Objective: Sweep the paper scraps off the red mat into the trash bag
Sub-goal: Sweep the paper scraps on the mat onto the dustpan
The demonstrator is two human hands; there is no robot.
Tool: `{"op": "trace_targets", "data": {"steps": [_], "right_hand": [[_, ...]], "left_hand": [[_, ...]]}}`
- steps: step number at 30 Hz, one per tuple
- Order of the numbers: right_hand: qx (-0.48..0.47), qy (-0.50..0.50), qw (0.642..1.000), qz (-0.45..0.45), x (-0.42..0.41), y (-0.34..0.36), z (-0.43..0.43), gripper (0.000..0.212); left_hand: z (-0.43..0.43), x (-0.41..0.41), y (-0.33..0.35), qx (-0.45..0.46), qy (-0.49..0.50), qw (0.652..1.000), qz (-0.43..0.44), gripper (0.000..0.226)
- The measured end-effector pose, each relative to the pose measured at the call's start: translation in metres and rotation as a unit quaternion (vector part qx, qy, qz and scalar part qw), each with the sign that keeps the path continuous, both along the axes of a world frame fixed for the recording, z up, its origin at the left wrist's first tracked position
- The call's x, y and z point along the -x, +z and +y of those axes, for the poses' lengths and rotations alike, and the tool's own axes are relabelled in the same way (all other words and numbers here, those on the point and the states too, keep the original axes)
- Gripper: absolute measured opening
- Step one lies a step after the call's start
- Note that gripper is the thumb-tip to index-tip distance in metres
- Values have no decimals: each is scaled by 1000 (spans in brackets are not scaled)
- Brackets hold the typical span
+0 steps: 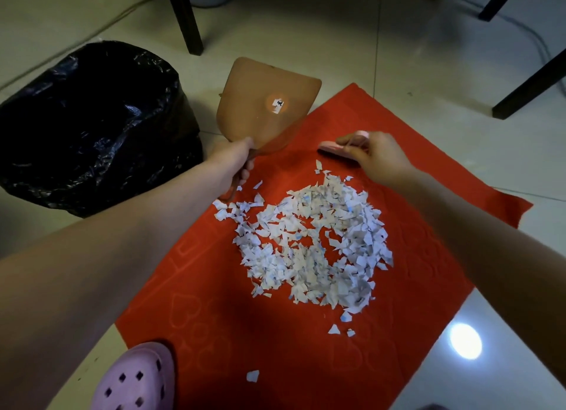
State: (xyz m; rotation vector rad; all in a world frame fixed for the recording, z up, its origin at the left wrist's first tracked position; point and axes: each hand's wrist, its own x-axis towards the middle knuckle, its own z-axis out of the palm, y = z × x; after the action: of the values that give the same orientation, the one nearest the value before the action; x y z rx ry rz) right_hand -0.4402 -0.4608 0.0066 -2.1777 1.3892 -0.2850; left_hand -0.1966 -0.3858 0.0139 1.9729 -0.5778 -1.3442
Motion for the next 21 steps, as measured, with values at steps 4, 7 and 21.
{"op": "trace_targets", "data": {"steps": [4, 7, 21], "right_hand": [[-21, 47, 998, 19, -6, -2, 17, 27], [-43, 82, 996, 11, -2, 4, 32, 24], [-3, -168, 985, -35, 56, 3, 50, 27]], "left_hand": [[-3, 4, -3, 1, -1, 1000, 0, 24], [-3, 7, -5, -6, -13, 1000, 6, 23], [13, 38, 4, 13, -41, 999, 2, 23]]}}
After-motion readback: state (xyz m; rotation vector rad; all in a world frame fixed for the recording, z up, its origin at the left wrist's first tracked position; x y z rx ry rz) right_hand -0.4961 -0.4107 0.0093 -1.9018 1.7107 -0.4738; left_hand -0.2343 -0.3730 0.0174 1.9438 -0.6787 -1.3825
